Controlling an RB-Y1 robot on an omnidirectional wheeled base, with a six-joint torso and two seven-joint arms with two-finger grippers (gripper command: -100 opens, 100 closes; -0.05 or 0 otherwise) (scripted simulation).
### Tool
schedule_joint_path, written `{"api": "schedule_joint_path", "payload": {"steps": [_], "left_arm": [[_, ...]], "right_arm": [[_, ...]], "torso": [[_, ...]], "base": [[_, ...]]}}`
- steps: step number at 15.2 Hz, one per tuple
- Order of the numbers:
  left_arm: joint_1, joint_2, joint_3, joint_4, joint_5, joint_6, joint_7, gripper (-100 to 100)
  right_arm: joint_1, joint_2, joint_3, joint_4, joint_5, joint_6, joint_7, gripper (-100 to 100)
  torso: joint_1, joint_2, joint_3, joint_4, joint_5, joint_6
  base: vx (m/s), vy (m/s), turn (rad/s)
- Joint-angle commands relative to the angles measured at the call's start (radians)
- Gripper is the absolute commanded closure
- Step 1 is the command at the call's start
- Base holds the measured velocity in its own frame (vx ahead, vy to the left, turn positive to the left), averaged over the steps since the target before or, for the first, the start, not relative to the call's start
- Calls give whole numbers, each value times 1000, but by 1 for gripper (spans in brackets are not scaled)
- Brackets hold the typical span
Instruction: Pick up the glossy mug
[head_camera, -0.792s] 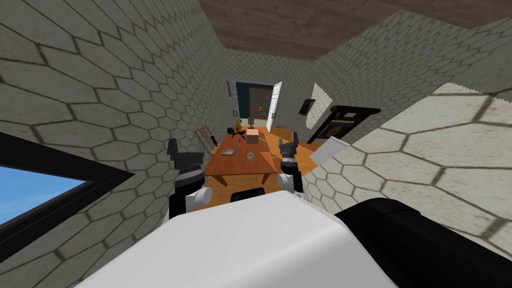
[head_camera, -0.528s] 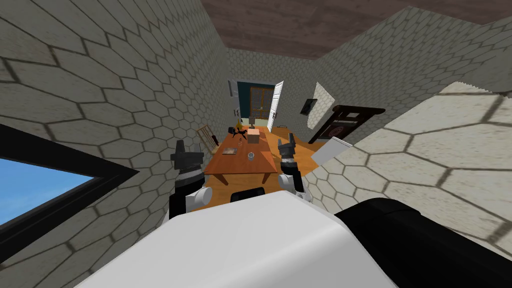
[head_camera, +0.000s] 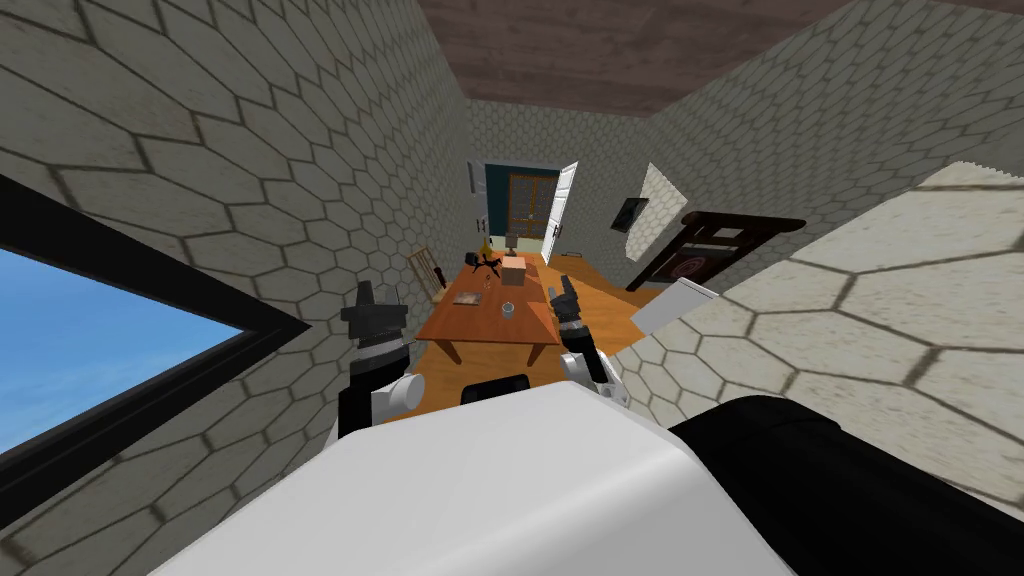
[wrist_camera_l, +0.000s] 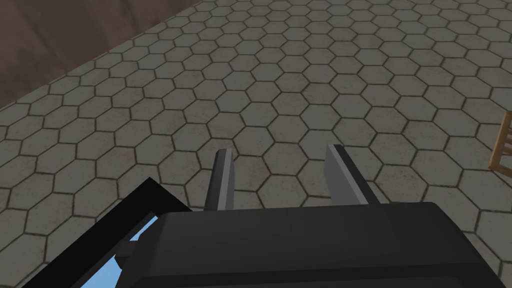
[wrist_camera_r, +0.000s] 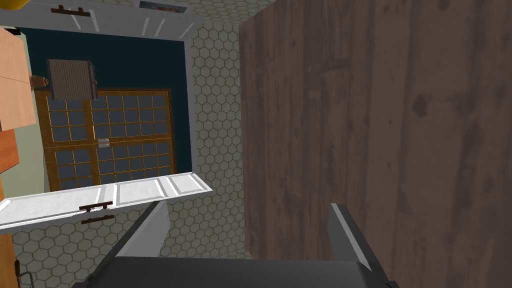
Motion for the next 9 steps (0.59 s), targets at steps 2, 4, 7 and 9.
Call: {"api": "schedule_joint_path", "payload": {"steps": [2,4,7,9], "left_arm": [[0,0,0,0,0,0,0,0],[0,0,0,0,0,0,0,0],[0,0,0,0,0,0,0,0],[0,0,0,0,0,0,0,0]], "right_arm": [[6,-66,7,42,31,-4,2,-100],[6,-83,7,42,31,-4,2,-100],[10,-161,22,112,84,-11,7,-100],[10,-189,22,117,84,-11,7,-100]], "torso": [[0,-1,0,0,0,0],[0,-1,-1,0,0,0],[0,-1,-1,0,0,0],[0,-1,-1,0,0,0]], "base": [[-35,24,78],[-31,24,93],[-36,29,161],[-36,33,121]]}}
